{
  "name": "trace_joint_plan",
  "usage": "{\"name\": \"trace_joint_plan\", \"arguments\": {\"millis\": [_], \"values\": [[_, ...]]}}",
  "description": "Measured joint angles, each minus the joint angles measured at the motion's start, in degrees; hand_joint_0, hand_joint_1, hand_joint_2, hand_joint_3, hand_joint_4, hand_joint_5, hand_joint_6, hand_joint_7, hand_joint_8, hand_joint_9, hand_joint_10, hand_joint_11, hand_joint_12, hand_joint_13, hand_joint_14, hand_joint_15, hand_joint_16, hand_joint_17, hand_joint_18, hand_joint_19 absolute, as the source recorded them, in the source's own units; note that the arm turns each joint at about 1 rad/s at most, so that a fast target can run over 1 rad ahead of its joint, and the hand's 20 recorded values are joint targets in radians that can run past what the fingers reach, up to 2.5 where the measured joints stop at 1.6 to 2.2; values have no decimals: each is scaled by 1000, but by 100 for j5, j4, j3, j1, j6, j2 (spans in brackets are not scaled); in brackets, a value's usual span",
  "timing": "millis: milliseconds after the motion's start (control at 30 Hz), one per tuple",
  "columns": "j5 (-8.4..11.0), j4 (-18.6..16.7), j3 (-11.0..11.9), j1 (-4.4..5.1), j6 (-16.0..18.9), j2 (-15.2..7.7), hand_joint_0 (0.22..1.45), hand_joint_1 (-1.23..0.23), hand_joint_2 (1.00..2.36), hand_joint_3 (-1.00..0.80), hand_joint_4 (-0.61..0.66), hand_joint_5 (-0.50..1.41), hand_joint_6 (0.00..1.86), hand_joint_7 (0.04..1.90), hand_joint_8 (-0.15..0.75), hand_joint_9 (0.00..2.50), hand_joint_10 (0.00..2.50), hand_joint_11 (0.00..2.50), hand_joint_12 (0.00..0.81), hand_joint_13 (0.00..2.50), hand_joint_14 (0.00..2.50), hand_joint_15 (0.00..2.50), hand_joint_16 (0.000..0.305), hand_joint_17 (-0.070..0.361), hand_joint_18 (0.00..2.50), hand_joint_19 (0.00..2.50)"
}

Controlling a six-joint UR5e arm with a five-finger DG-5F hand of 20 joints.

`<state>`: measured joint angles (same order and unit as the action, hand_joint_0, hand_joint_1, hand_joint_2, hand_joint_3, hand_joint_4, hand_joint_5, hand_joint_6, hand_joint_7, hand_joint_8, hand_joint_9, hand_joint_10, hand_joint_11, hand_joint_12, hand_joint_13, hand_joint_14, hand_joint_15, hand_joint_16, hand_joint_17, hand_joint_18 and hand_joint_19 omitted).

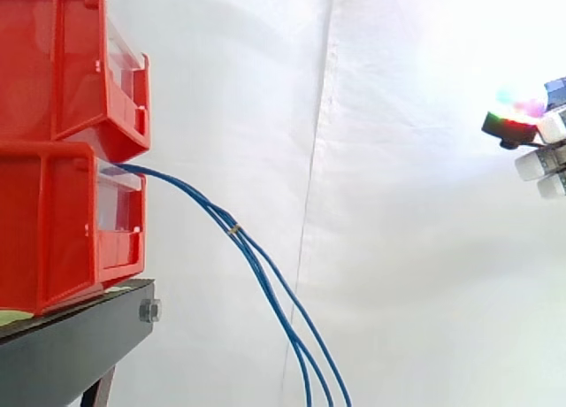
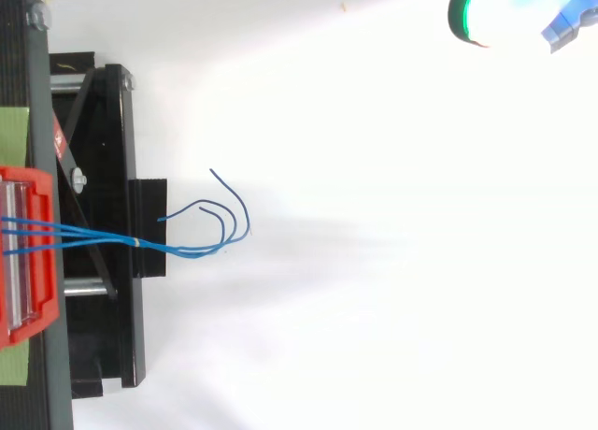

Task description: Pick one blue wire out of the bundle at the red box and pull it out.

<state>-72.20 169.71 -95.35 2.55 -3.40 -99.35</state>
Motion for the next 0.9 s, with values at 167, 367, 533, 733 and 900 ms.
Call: {"name": "trace_joint_plan", "arguments": {"millis": [167, 367, 533, 733, 900], "values": [[21, -26, -1, 16, -310, -9, 546, -587, 1000, -491, 255, -149, 502, 751, 244, 768, 5, 160, 342, 416, 7, 185, 45, 100, 235, 245], [266, -147, -2, 85, -420, -216, 546, -587, 1000, -493, 255, -149, 502, 753, 245, 768, 5, 160, 344, 415, 7, 191, 45, 100, 233, 253], [368, -501, -1, 145, -363, -439, 545, -587, 1000, -492, 253, -148, 502, 752, 246, 766, 5, 159, 344, 416, 7, 188, 45, 100, 233, 245], [422, -941, -1, 203, -322, -712, 546, -586, 1000, -493, 262, -147, 502, 752, 248, 768, 5, 160, 346, 411, 7, 184, 45, 100, 232, 247], [496, -1292, -1, 264, -348, -750, 526, -600, 1000, -500, 221, -153, 502, 755, 222, 938, 17, 527, 370, 356, 9, 204, 51, 114, 111, 207]]}}
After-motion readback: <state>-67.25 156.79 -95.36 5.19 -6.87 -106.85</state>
